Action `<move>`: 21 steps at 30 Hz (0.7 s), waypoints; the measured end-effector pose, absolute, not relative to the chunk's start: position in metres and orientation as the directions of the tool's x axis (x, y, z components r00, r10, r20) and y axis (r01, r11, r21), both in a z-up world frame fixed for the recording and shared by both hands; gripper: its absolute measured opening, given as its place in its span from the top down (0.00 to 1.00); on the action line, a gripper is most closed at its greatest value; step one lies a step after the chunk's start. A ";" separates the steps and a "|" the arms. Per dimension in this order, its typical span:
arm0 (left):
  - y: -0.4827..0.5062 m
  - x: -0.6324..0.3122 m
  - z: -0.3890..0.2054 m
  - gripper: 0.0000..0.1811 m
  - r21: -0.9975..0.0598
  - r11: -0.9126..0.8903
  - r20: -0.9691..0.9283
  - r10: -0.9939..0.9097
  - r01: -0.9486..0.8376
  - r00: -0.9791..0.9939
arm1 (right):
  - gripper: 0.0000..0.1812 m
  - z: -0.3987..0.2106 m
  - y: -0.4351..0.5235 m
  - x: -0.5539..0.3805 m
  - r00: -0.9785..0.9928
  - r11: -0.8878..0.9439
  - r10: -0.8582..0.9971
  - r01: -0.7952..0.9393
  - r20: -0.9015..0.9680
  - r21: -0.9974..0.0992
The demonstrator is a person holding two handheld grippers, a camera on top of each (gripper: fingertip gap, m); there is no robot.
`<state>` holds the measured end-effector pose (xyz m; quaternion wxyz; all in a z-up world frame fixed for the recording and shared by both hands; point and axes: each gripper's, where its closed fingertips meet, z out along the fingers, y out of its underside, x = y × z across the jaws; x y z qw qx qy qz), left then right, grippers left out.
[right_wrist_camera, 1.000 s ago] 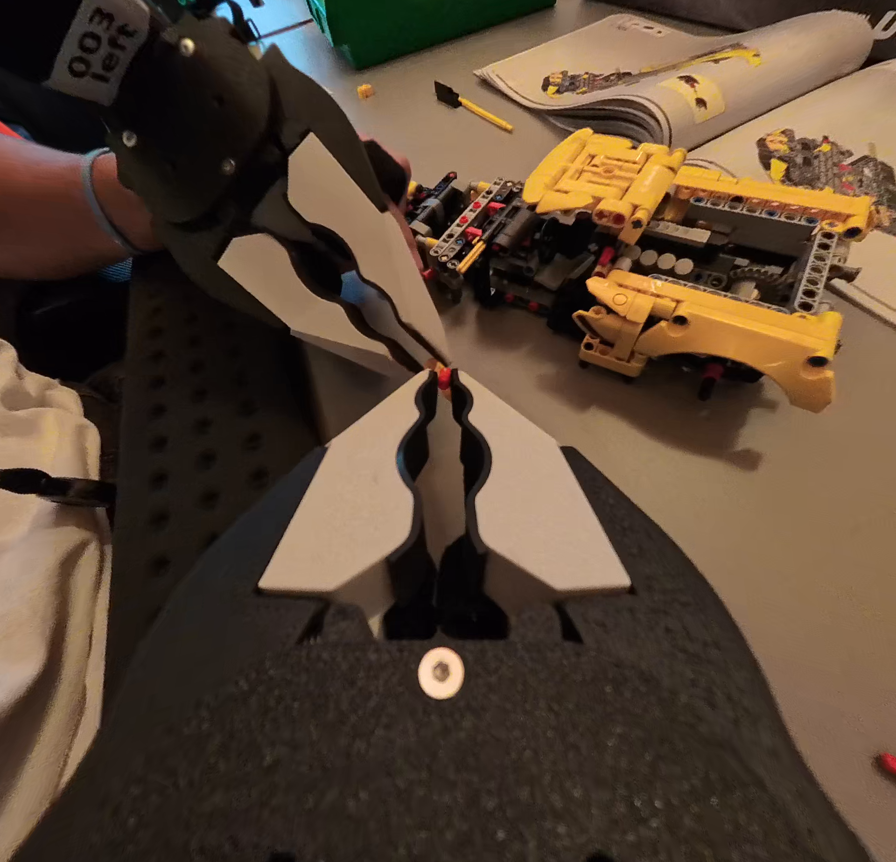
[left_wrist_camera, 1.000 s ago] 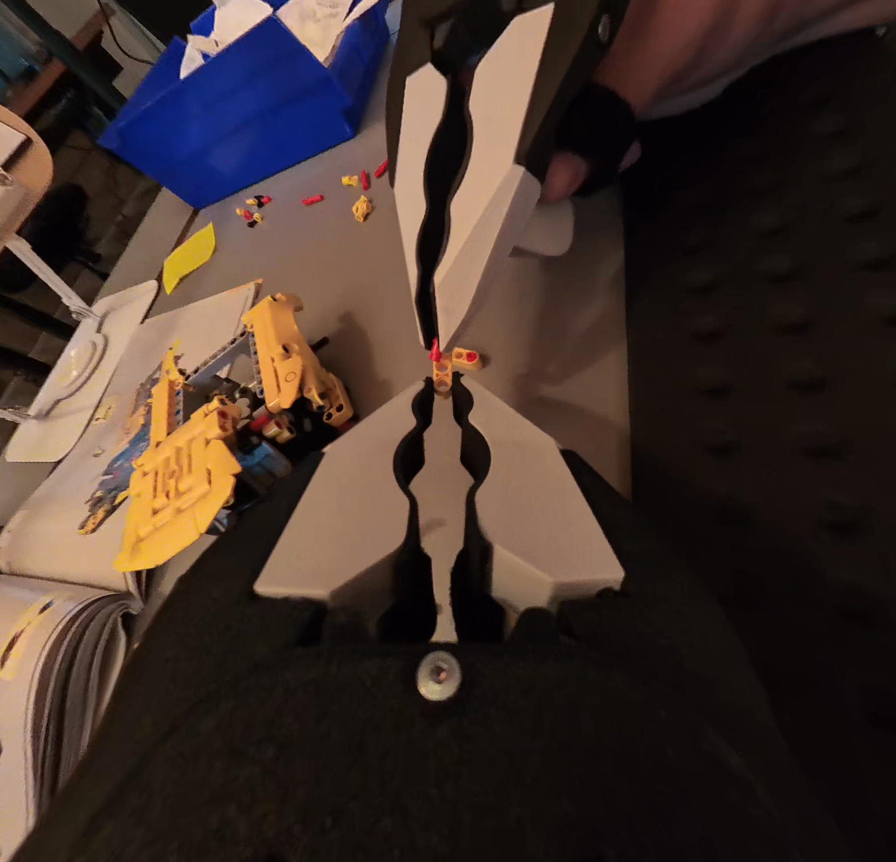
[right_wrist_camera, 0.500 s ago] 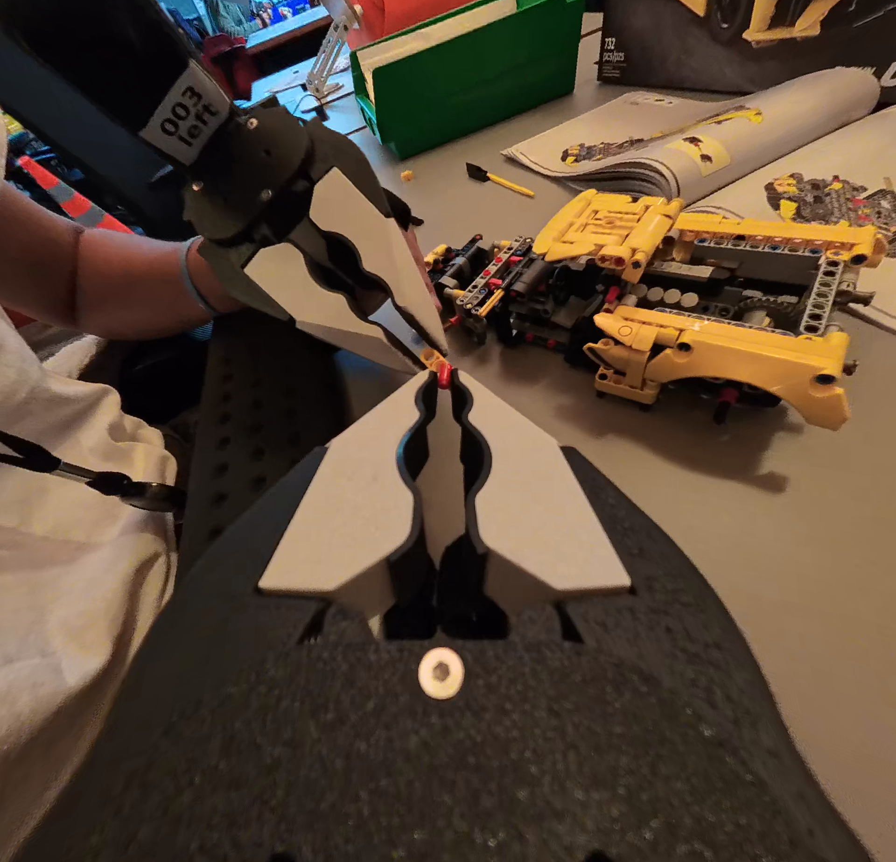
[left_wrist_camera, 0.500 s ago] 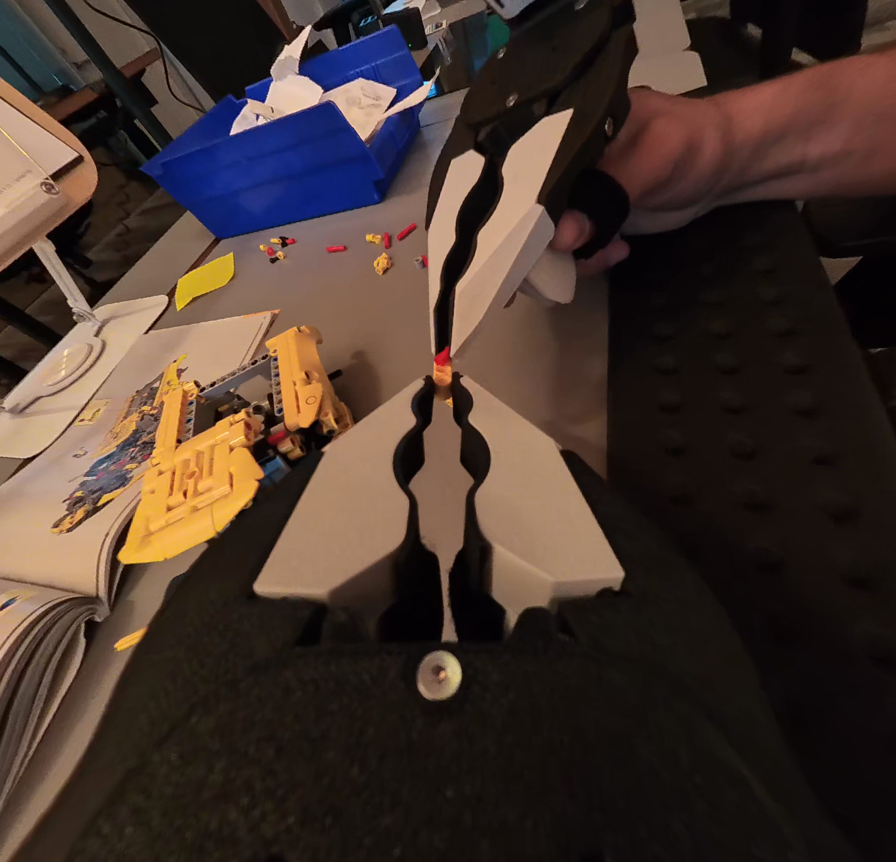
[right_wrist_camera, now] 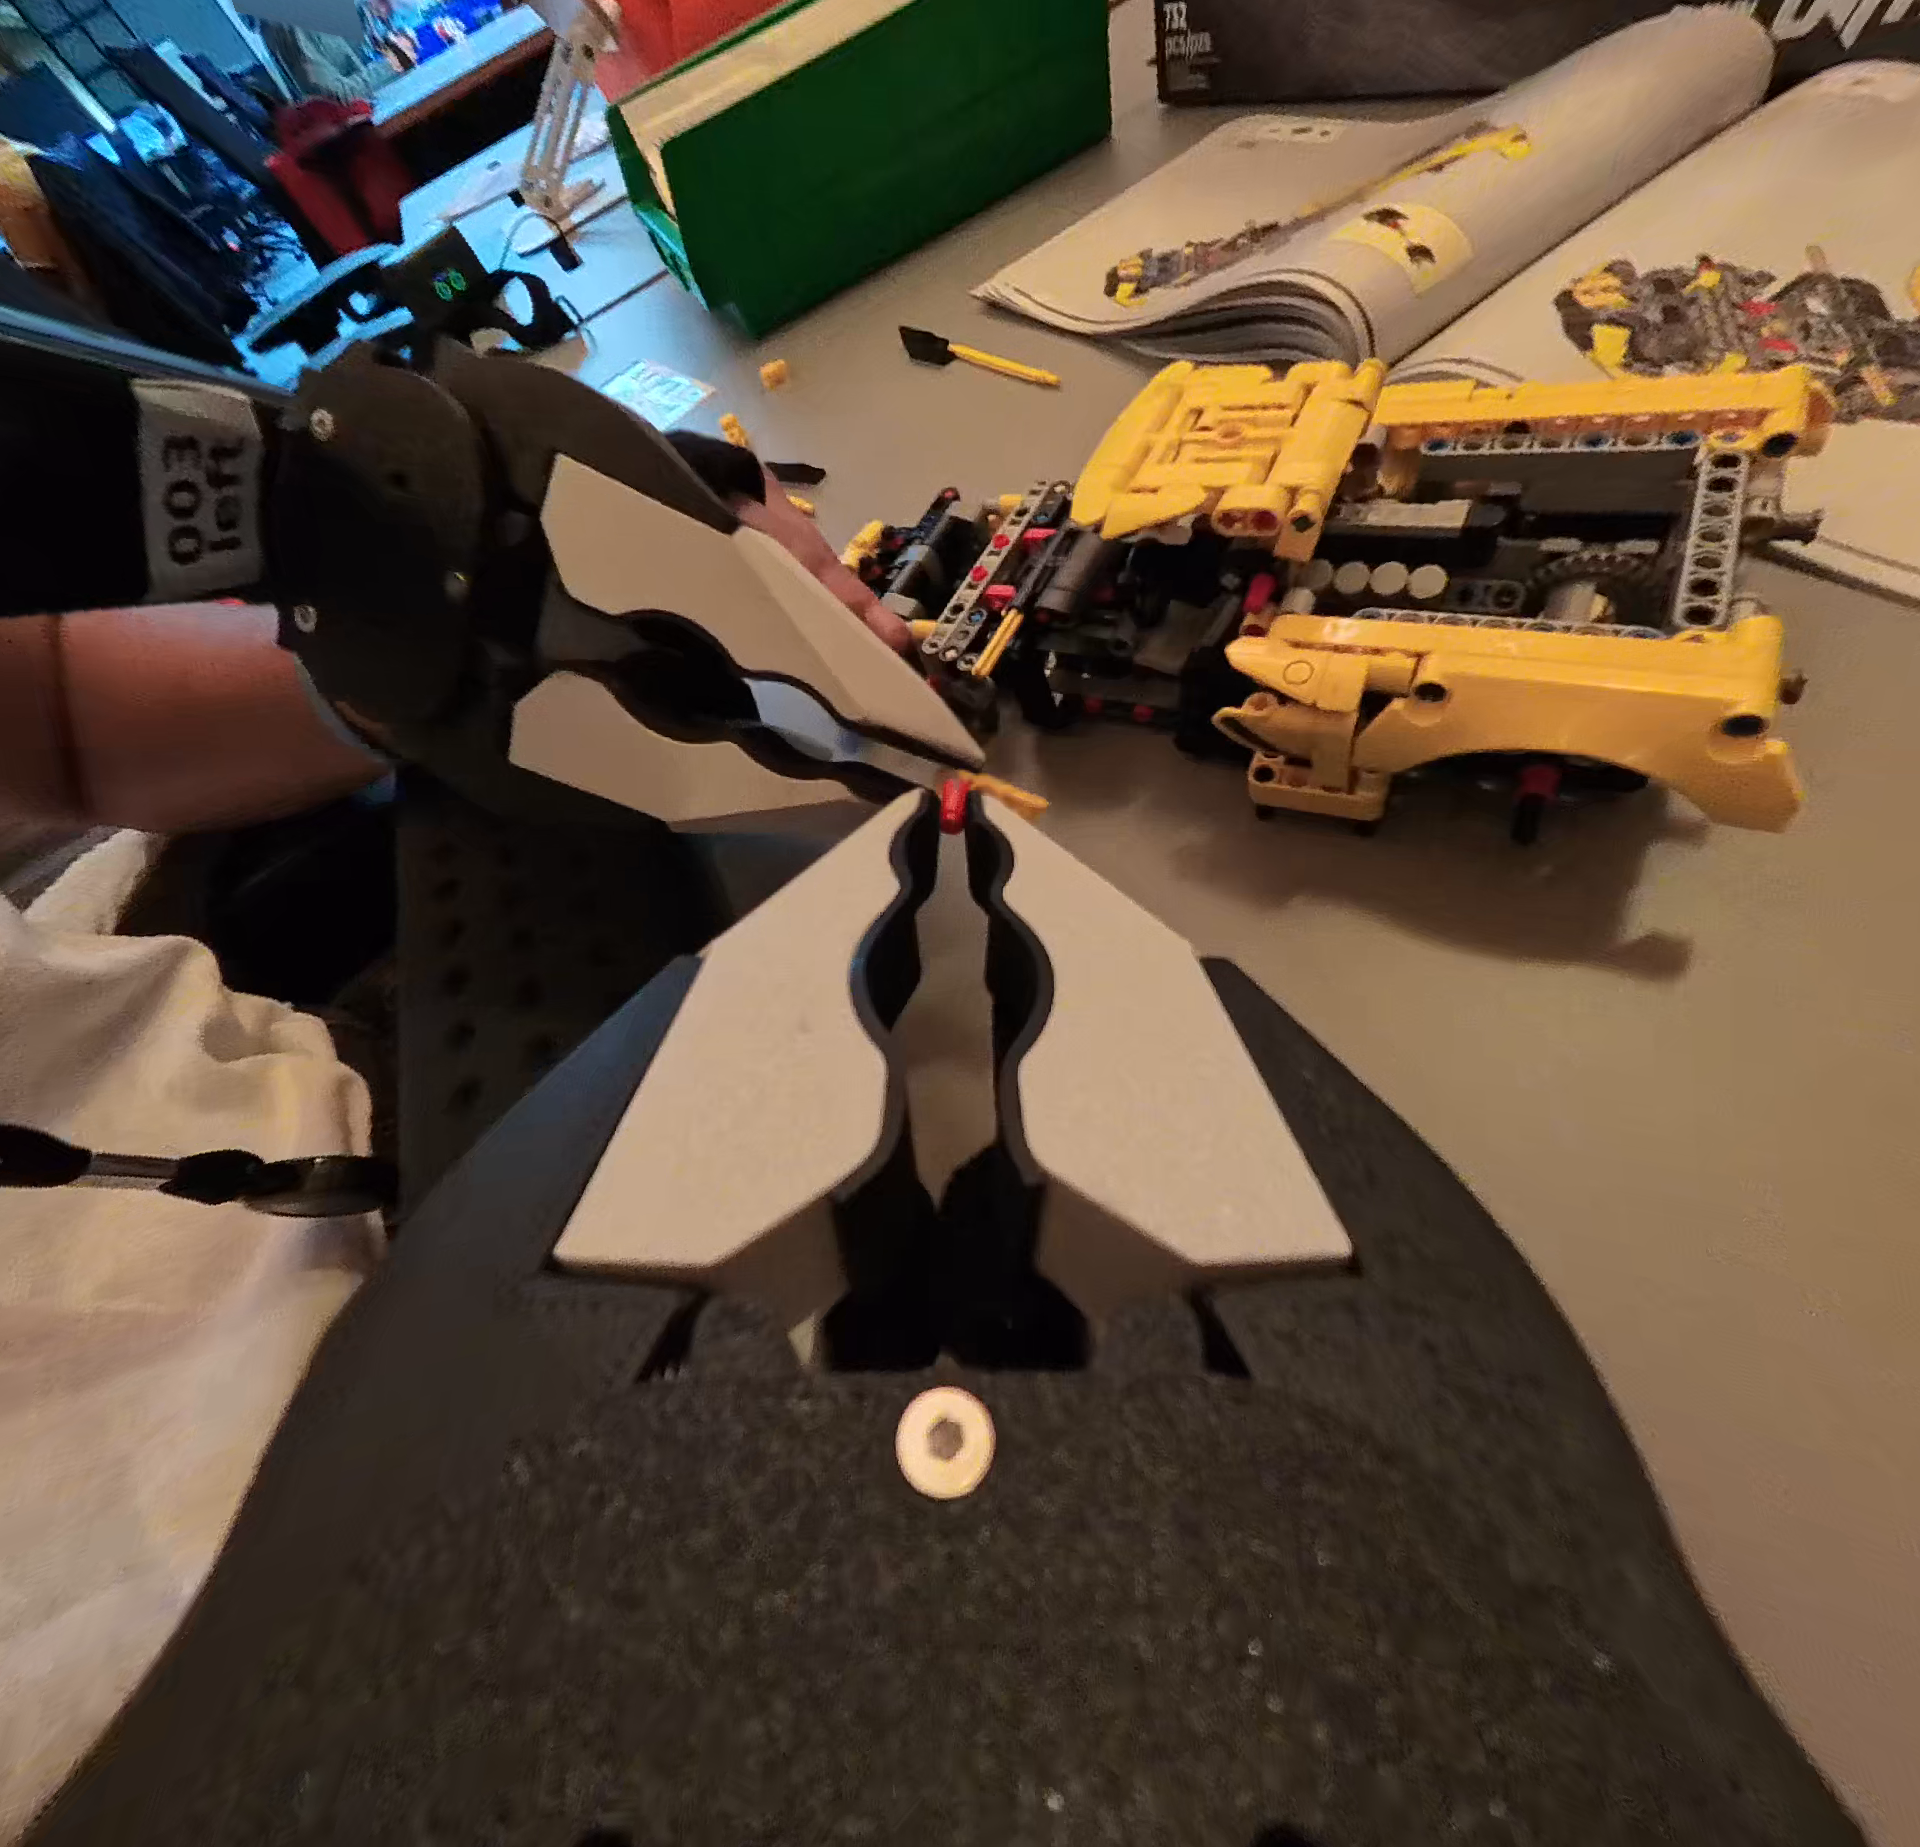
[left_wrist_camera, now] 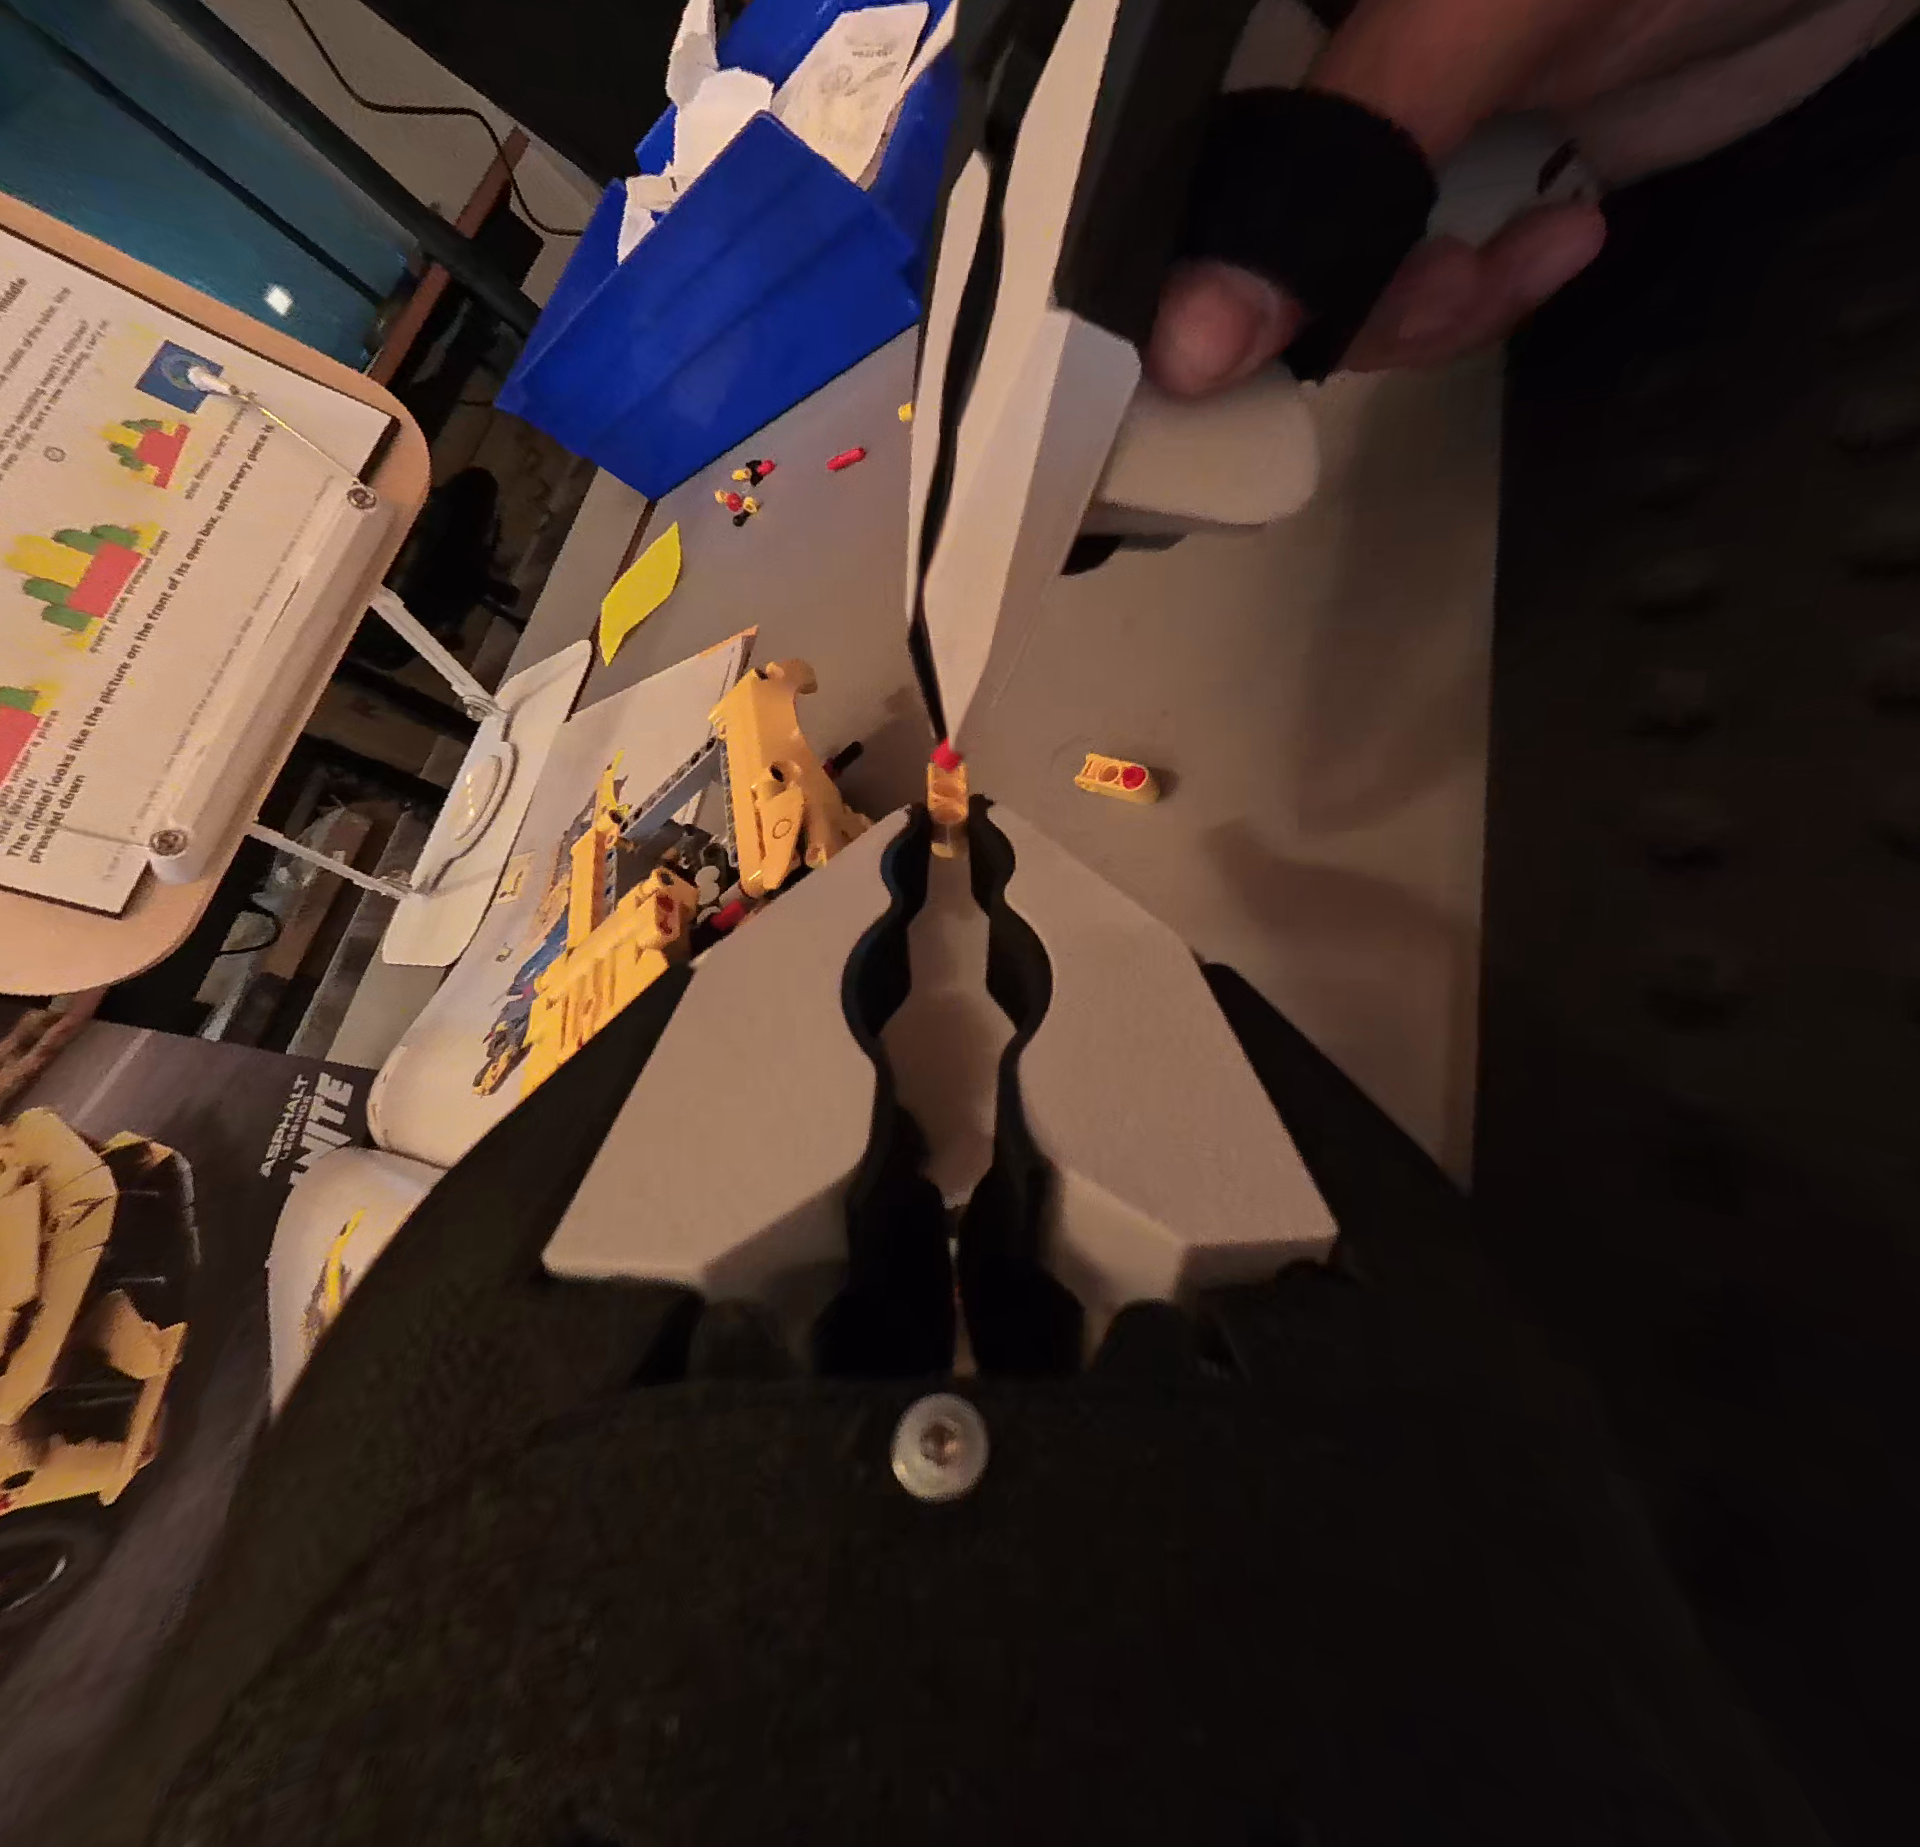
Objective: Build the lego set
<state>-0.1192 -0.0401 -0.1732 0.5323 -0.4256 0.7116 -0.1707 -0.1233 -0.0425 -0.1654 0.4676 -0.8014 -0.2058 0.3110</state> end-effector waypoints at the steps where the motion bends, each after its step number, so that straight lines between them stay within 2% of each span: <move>1: -0.040 -0.119 -0.173 0.96 -0.692 0.581 -0.617 -0.784 -0.428 -0.068 | 0.98 -0.168 -0.043 -0.125 0.729 -0.486 0.616 0.053 -0.299 -0.873; 5: -0.042 -0.119 -0.173 0.96 -0.695 0.584 -0.614 -0.785 -0.419 -0.076 | 0.98 -0.170 -0.042 -0.126 0.757 -0.456 0.613 0.105 -0.226 -0.884; 10: -0.048 -0.123 -0.182 0.96 -0.774 0.467 -0.454 -0.880 -0.428 -0.138 | 0.98 -0.182 -0.045 -0.126 0.738 -0.526 0.615 0.122 -0.278 -0.842; 13: -0.059 -0.128 -0.205 0.96 -0.750 0.448 -0.376 -0.894 -0.486 -0.244 | 0.98 -0.194 -0.049 -0.125 0.749 -0.541 0.626 0.220 -0.215 -0.812; 17: -0.060 -0.130 -0.226 0.96 -0.697 0.443 -0.350 -0.896 -0.564 -0.272 | 0.98 -0.188 -0.052 -0.117 0.745 -0.458 0.656 0.262 -0.124 -0.849; 20: -0.057 -0.127 -0.224 0.94 -0.680 0.486 -0.418 -0.872 -0.550 -0.254 | 0.98 -0.185 -0.055 -0.119 0.713 -0.478 0.671 0.208 -0.202 -0.853; 21: -0.058 -0.127 -0.223 0.87 -0.673 0.507 -0.446 -0.859 -0.539 -0.252 | 0.98 -0.183 -0.056 -0.120 0.692 -0.492 0.680 0.185 -0.243 -0.851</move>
